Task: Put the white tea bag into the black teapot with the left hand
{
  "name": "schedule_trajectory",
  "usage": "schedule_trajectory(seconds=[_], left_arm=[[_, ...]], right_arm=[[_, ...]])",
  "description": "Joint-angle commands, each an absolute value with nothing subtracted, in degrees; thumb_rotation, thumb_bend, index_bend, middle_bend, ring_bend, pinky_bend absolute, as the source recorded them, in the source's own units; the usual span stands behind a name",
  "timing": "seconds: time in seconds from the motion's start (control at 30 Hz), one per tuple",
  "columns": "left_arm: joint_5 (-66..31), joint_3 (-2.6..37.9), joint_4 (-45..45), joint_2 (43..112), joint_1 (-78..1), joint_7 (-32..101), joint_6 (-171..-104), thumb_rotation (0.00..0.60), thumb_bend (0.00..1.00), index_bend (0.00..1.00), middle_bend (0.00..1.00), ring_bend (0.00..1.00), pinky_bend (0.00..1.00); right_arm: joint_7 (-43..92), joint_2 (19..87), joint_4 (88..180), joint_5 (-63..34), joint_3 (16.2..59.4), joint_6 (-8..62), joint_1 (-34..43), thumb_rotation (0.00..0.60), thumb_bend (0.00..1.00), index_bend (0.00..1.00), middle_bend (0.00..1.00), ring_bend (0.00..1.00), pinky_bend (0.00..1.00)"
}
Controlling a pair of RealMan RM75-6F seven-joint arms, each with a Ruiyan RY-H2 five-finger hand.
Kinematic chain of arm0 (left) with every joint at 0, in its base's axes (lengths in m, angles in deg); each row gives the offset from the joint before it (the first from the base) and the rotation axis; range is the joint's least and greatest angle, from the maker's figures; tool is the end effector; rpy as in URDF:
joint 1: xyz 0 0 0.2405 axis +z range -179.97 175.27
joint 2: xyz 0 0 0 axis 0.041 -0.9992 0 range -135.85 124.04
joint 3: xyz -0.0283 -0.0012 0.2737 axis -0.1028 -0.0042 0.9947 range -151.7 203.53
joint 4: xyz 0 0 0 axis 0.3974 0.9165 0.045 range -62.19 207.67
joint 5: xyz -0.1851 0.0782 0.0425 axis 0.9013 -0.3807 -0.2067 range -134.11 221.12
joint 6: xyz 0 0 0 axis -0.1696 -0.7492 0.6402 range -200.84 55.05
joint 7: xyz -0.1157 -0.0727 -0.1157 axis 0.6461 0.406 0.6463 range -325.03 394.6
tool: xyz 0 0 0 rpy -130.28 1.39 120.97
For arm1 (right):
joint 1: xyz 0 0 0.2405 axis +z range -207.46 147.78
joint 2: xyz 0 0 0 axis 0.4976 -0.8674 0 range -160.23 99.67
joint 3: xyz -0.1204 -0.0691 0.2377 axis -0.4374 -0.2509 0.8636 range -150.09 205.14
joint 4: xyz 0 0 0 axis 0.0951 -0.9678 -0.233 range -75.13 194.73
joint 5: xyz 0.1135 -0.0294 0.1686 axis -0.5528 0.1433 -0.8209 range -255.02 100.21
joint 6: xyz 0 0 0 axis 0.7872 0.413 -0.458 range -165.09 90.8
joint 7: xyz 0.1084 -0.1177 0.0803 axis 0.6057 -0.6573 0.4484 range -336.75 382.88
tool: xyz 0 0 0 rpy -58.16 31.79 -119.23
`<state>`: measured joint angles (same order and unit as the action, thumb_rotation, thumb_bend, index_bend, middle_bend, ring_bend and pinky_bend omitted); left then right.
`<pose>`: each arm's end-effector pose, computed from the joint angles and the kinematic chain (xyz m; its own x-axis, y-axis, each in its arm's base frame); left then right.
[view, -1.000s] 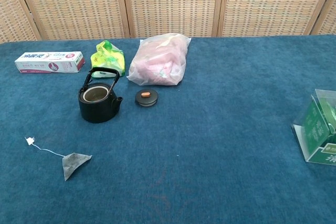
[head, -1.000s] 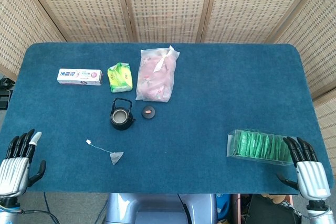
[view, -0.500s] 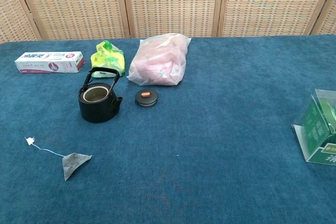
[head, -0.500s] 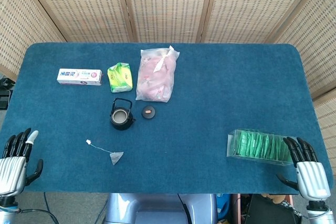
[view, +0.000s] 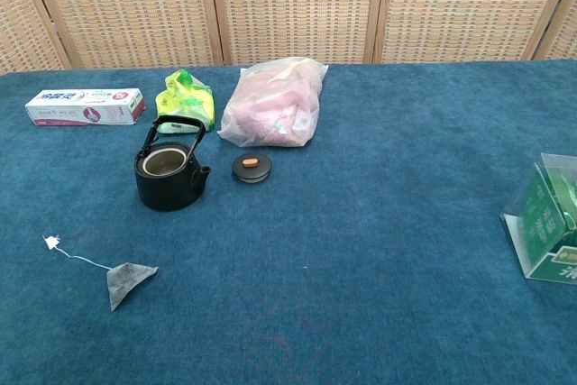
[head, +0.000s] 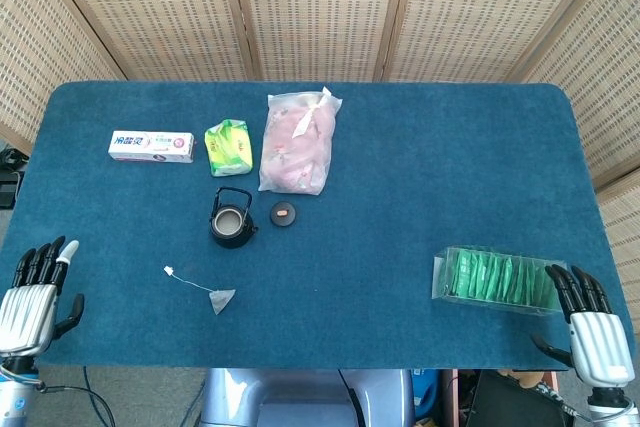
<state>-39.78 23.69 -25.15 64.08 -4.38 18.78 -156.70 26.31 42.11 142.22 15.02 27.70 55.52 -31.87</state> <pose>-0.3170 0.1967 0.1260 0.4613 0.0807 0.8836 0.8829 0.0570 -0.4661 -0.3453 -0.1671 0.1427 0.3729 0.0339 0.9273 -0.9276 -0.0118 0.3734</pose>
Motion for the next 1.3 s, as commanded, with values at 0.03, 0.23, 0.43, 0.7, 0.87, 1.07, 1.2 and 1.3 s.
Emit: schedule_trajectory(seconds=[0.03, 0.23, 0.43, 0.7, 0.87, 1.07, 1.2, 1.3], left_arm=[[-37.8, 22.8, -24.0, 64.2, -5.9, 18.0, -154.4, 0.600, 0.49, 0.06, 0.00, 0.00, 0.00], [-34.5, 21.5, -21.6, 65.1, -9.0, 16.8, -149.4, 0.600, 0.49, 0.06, 0.00, 0.00, 0.00], [-30.3, 20.0, -17.4, 66.5, -15.1, 16.6, -139.3, 0.600, 0.49, 0.07, 0.06, 0.05, 0.25], [-29.6, 19.1, -14.7, 69.4, -18.7, 15.4, -137.5, 0.600, 0.49, 0.41, 0.49, 0.48, 0.62], [-29.4, 19.4, -14.8, 70.5, -20.1, 14.1, -137.0, 0.600, 0.49, 0.48, 0.60, 0.57, 0.67], [-29.7, 19.8, -15.5, 71.2, -20.5, 13.5, -138.2, 0.600, 0.48, 0.51, 0.62, 0.58, 0.68], [-29.4, 20.2, -15.5, 71.5, -20.9, 13.4, -137.9, 0.600, 0.32, 0.51, 0.62, 0.58, 0.68], [-30.0, 20.7, -15.0, 72.1, -21.3, 13.3, -138.0, 0.600, 0.20, 0.51, 0.62, 0.58, 0.68]], right_arm=[[26.5, 42.2, 142.1, 14.9, 27.7, 55.5, -32.0, 0.600, 0.01, 0.12, 0.21, 0.08, 0.16], [26.6, 42.1, 142.0, 14.8, 27.7, 55.9, -32.2, 0.600, 0.01, 0.12, 0.21, 0.08, 0.16], [26.8, 42.0, 141.9, 14.7, 27.6, 56.2, -32.6, 0.600, 0.01, 0.12, 0.21, 0.08, 0.16], [26.9, 41.9, 142.0, 14.6, 27.7, 56.5, -32.9, 0.600, 0.01, 0.12, 0.21, 0.08, 0.16], [27.0, 41.8, 141.9, 14.4, 27.8, 56.5, -33.0, 0.600, 0.01, 0.12, 0.21, 0.08, 0.16], [27.2, 41.7, 141.7, 14.2, 27.9, 56.6, -33.2, 0.600, 0.01, 0.12, 0.21, 0.08, 0.16], [27.2, 41.8, 141.7, 14.2, 27.9, 56.4, -33.1, 0.600, 0.01, 0.12, 0.21, 0.08, 0.16], [27.2, 41.8, 141.7, 14.2, 28.0, 56.3, -33.1, 0.600, 0.01, 0.12, 0.21, 0.08, 0.16]])
